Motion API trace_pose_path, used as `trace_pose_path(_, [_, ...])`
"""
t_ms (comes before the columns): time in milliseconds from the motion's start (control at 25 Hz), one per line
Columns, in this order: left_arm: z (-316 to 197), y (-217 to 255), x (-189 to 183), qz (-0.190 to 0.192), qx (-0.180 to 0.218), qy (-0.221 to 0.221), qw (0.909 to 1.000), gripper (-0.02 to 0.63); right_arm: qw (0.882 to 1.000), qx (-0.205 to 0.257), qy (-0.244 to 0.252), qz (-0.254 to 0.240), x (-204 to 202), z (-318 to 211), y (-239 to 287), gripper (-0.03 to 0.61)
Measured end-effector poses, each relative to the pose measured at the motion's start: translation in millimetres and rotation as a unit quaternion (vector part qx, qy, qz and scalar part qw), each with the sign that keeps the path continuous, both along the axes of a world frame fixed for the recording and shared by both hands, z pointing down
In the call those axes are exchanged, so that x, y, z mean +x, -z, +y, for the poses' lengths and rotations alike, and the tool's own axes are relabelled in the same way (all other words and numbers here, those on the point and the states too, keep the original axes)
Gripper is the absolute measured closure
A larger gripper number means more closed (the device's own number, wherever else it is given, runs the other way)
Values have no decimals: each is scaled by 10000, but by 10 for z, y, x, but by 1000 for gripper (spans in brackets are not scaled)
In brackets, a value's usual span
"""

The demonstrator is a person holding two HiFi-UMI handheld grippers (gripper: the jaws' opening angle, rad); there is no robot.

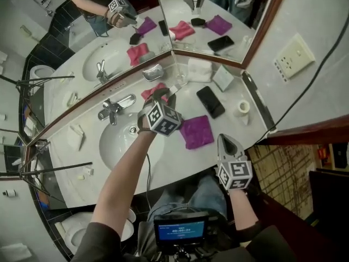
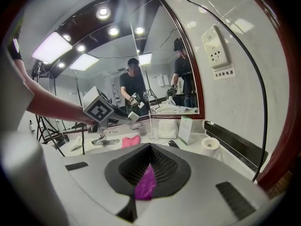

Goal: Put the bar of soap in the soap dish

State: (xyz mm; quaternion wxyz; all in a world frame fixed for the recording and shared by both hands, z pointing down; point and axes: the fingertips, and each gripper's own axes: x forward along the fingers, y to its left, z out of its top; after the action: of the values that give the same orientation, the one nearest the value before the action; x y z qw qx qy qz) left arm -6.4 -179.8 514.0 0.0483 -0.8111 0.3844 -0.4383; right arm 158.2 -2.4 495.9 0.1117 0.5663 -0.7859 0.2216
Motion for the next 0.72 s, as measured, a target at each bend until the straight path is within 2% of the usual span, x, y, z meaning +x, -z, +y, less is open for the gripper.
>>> trace_pose_path(240, [199, -485, 227, -1135, 122, -697, 9910, 522, 9997, -185, 93, -127, -32, -19, -212, 560])
trace_pose_path(440, [326, -1009, 328, -1908, -20, -1151, 9748, 522, 9993, -315, 45, -203, 35, -20, -370, 560])
trace_pose_path(600, [286, -1149, 479, -1884, -135, -989, 9770, 522, 9989, -380, 25, -279, 81, -49, -430, 560])
trace_pose_path(720, [281, -1362, 504, -2079, -309, -1117, 9713, 522, 9990, -357, -75, -261, 176, -61, -487, 560])
